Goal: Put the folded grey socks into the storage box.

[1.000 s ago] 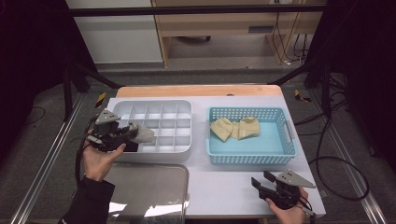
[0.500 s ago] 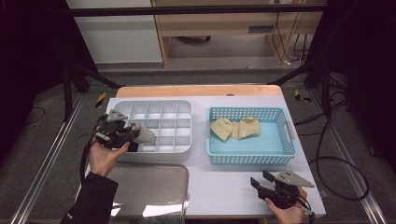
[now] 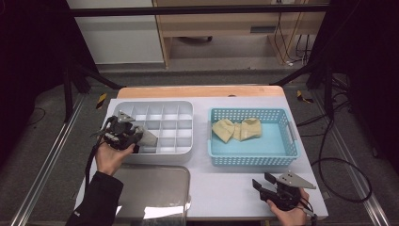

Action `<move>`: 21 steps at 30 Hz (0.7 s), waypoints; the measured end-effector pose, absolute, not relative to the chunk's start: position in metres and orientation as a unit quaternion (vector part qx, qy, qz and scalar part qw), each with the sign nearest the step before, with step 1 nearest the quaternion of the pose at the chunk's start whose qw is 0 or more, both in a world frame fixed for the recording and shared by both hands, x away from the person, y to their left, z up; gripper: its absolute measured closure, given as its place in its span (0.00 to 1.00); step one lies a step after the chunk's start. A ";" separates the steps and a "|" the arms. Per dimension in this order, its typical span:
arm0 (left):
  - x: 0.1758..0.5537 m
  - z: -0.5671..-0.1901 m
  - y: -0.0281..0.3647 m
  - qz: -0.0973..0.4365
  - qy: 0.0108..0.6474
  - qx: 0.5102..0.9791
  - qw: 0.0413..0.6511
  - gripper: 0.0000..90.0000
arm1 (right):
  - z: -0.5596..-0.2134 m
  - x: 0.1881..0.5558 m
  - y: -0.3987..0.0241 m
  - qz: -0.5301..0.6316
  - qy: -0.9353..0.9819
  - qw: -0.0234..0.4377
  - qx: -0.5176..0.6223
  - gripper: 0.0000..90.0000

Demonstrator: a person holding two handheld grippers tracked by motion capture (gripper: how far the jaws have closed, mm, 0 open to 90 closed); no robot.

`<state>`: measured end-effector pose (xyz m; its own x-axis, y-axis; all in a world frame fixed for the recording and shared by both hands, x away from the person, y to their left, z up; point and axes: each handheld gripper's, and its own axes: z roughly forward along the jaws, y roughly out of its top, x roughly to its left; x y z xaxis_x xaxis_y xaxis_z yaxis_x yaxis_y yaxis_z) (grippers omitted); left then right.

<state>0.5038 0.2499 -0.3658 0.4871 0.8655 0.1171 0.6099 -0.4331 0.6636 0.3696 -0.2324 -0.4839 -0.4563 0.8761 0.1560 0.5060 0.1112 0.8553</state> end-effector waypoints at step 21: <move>0.509 -0.384 0.241 0.229 0.441 0.834 0.239 0.83 | -0.486 0.370 -0.234 0.461 0.719 0.200 0.481 0.48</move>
<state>0.5086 0.2405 -0.3840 0.5065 0.8450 0.1717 0.6258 -0.4973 0.6009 0.3698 -0.2337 -0.4861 -0.4576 0.8756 0.1550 0.5067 0.1135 0.8546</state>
